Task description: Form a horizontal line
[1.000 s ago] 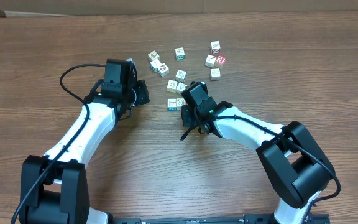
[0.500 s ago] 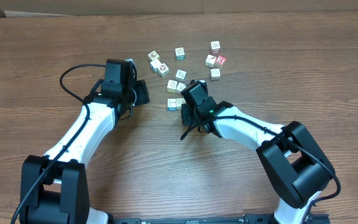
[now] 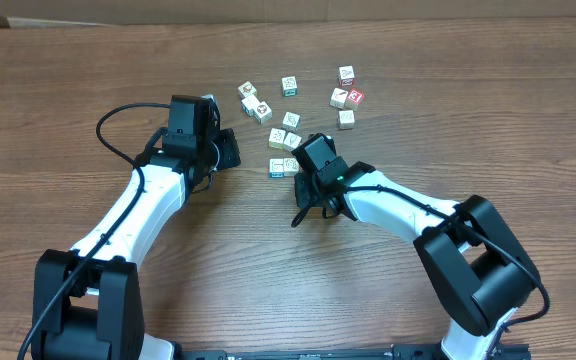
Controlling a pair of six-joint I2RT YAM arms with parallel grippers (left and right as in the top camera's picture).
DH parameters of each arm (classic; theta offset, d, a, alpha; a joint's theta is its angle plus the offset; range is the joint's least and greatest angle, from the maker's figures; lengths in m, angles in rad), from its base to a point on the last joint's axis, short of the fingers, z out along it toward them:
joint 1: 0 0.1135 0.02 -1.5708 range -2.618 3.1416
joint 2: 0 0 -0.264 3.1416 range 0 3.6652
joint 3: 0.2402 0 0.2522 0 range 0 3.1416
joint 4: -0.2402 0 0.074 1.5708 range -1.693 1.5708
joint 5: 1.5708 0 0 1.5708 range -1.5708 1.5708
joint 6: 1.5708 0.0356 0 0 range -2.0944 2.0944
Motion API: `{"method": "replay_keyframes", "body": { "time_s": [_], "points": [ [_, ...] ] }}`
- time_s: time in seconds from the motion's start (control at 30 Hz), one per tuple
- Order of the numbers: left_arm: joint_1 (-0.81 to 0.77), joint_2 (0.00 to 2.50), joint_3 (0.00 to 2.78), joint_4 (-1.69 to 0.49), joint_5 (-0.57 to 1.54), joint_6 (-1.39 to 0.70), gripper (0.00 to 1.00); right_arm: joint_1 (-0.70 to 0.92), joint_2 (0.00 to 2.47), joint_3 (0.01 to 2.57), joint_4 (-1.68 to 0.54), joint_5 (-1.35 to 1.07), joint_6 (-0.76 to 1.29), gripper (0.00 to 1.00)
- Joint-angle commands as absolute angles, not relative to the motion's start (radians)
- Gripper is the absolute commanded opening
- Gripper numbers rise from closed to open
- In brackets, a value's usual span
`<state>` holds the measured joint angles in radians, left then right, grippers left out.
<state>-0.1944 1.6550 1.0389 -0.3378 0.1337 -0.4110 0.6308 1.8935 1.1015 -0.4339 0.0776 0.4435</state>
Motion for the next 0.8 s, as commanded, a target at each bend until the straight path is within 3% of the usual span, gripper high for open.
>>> {"method": "replay_keyframes", "body": {
  "time_s": [0.0,0.23,0.77],
  "points": [
    [-0.197,1.636,1.053,-0.344,0.132,-0.389,0.05,0.633,1.764,1.153,-0.460,0.071,0.407,0.04],
    [-0.197,1.677,1.051,-0.351,0.162,-0.406,0.04,0.582,1.620,1.153,-0.467,0.112,0.389,0.04],
    [-0.252,1.856,1.051,-0.210,0.229,-0.498,0.04,0.419,1.715,1.115,-0.481,0.084,0.389,0.04]
  ]
}}
